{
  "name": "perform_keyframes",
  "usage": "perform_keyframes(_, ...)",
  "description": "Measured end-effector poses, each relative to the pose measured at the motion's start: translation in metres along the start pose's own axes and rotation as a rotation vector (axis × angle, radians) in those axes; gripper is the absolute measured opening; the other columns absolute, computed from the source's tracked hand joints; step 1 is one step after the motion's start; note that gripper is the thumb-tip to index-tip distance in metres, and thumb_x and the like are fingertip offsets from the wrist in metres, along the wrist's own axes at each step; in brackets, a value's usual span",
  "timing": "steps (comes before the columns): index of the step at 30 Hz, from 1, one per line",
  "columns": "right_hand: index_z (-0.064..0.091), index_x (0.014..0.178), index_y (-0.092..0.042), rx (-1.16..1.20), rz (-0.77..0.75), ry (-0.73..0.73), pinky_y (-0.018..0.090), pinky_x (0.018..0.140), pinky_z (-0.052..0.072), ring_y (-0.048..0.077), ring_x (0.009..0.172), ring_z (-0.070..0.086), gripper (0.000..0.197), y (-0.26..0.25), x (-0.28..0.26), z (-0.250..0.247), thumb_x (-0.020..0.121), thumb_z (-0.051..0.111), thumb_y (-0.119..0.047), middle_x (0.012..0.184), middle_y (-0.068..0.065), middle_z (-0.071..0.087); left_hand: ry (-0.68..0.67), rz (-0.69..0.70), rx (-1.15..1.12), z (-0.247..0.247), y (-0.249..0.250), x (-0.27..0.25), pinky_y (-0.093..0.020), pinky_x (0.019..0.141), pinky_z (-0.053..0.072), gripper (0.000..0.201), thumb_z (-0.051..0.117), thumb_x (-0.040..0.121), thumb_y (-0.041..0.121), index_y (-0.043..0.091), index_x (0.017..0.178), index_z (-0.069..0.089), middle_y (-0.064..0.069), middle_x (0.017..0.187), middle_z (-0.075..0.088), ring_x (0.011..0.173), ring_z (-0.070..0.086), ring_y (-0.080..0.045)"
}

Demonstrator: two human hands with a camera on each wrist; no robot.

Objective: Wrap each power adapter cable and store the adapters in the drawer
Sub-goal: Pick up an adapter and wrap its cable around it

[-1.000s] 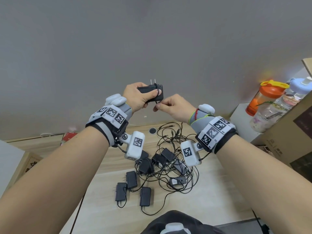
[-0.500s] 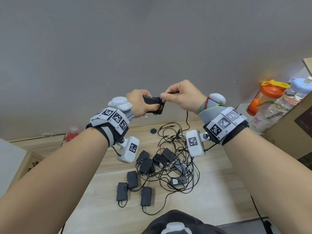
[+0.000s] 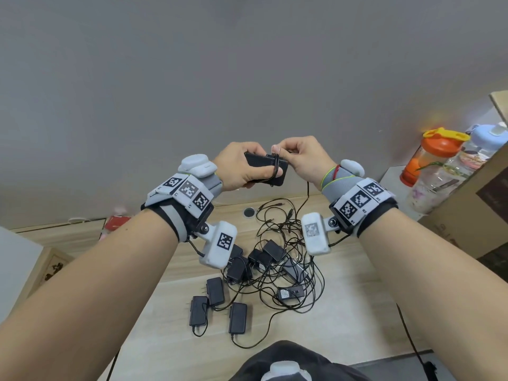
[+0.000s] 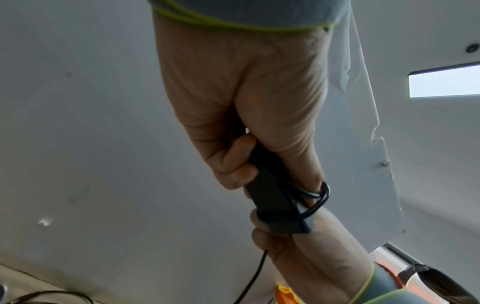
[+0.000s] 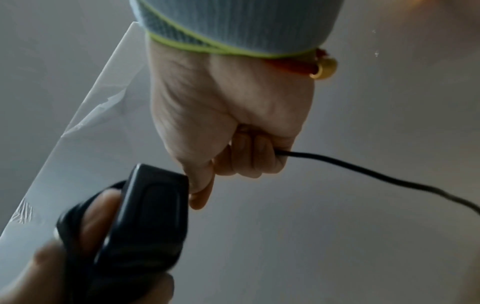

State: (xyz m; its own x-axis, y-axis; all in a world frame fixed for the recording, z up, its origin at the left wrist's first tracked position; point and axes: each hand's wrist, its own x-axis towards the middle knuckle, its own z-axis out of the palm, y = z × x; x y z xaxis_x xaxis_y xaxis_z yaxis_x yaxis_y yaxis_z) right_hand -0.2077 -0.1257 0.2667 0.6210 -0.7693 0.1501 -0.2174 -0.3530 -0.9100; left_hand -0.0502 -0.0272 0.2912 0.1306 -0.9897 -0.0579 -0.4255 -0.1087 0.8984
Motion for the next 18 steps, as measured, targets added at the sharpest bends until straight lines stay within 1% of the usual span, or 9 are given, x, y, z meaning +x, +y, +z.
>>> perform_keyframes(2, 0.068, 0.075, -0.019, 0.010, 0.019, -0.009, 0.017, 0.054, 0.031, 0.000, 0.054, 0.037, 0.027, -0.002, -0.004, 0.004, 0.099, 0.057, -0.021, 0.053, -0.016, 0.049, 0.038, -0.009, -0.087, 0.001, 0.001, 0.001, -0.027, 0.051, 0.038, 0.032, 0.086, 0.069, 0.031, 0.014, 0.081, 0.062, -0.004, 0.063, 0.058, 0.052, 0.048, -0.022)
perform_keyframes(4, 0.070, 0.086, -0.011, 0.002, 0.069, -0.016, 0.010, 0.048, 0.029, -0.003, 0.044, 0.037, 0.021, -0.006, -0.009, 0.006, 0.100, 0.054, -0.014, 0.043, -0.019, 0.046, 0.079, -0.013, -0.162, 0.001, 0.001, 0.002, -0.030, 0.054, 0.039, 0.035, 0.087, 0.064, 0.036, 0.015, 0.079, 0.062, -0.003, 0.063, 0.058, 0.056, 0.048, -0.022)
perform_keyframes(6, 0.068, 0.089, -0.008, -0.030, 0.084, -0.048, 0.009, 0.046, 0.029, -0.003, 0.040, 0.037, 0.021, -0.009, -0.015, 0.007, 0.100, 0.052, -0.013, 0.039, -0.019, 0.043, 0.133, -0.013, -0.217, 0.001, 0.004, 0.002, -0.031, 0.055, 0.040, 0.033, 0.087, 0.070, 0.030, 0.014, 0.079, 0.060, -0.001, 0.061, 0.060, 0.059, 0.050, -0.022)
perform_keyframes(9, 0.072, 0.091, -0.012, -0.140, 0.066, -0.122, 0.012, 0.048, 0.029, -0.002, 0.043, 0.040, 0.027, -0.009, -0.021, 0.013, 0.101, 0.052, -0.026, 0.041, -0.020, 0.045, 0.226, -0.022, -0.264, 0.001, 0.008, 0.005, -0.028, 0.049, 0.039, 0.028, 0.082, 0.078, 0.020, 0.010, 0.081, 0.056, 0.001, 0.059, 0.057, 0.048, 0.046, -0.019)
perform_keyframes(11, 0.074, 0.088, -0.021, -0.195, 0.047, -0.132, 0.015, 0.049, 0.028, 0.001, 0.044, 0.037, 0.026, -0.008, -0.022, 0.017, 0.100, 0.053, -0.032, 0.047, -0.012, 0.044, 0.272, -0.031, -0.249, -0.001, 0.007, 0.007, -0.028, 0.048, 0.039, 0.028, 0.082, 0.078, 0.020, 0.011, 0.078, 0.056, -0.001, 0.062, 0.055, 0.043, 0.045, -0.017)
perform_keyframes(12, 0.074, 0.086, -0.024, -0.207, 0.033, -0.131, 0.017, 0.049, 0.026, 0.004, 0.044, 0.034, 0.025, -0.008, -0.022, 0.018, 0.099, 0.054, -0.033, 0.050, -0.008, 0.038, 0.288, -0.039, -0.235, -0.003, 0.006, 0.008, -0.028, 0.049, 0.039, 0.029, 0.082, 0.078, 0.021, 0.012, 0.077, 0.055, -0.001, 0.063, 0.055, 0.043, 0.045, -0.017)
perform_keyframes(14, 0.076, 0.085, -0.025, -0.230, 0.007, -0.143, 0.018, 0.047, 0.023, 0.007, 0.044, 0.029, 0.024, -0.011, -0.021, 0.017, 0.098, 0.057, -0.032, 0.049, -0.007, 0.027, 0.317, -0.056, -0.208, -0.007, 0.002, 0.010, -0.029, 0.050, 0.039, 0.030, 0.084, 0.076, 0.024, 0.013, 0.076, 0.056, -0.001, 0.063, 0.056, 0.043, 0.045, -0.018)
perform_keyframes(16, 0.077, 0.086, -0.022, -0.277, -0.007, -0.165, 0.016, 0.044, 0.024, 0.008, 0.042, 0.029, 0.024, -0.016, -0.020, 0.014, 0.097, 0.058, -0.032, 0.043, -0.008, 0.025, 0.341, -0.069, -0.156, -0.011, -0.004, 0.012, -0.029, 0.050, 0.041, 0.032, 0.086, 0.073, 0.030, 0.016, 0.075, 0.057, -0.001, 0.064, 0.058, 0.043, 0.047, -0.018)
perform_keyframes(18, 0.078, 0.085, -0.020, -0.305, -0.018, -0.174, 0.017, 0.043, 0.024, 0.008, 0.042, 0.028, 0.025, -0.022, -0.019, 0.012, 0.096, 0.060, -0.033, 0.041, -0.007, 0.025, 0.351, -0.085, -0.083, -0.014, -0.008, 0.013, -0.030, 0.052, 0.046, 0.035, 0.088, 0.068, 0.038, 0.019, 0.076, 0.060, -0.001, 0.069, 0.062, 0.047, 0.051, -0.019)
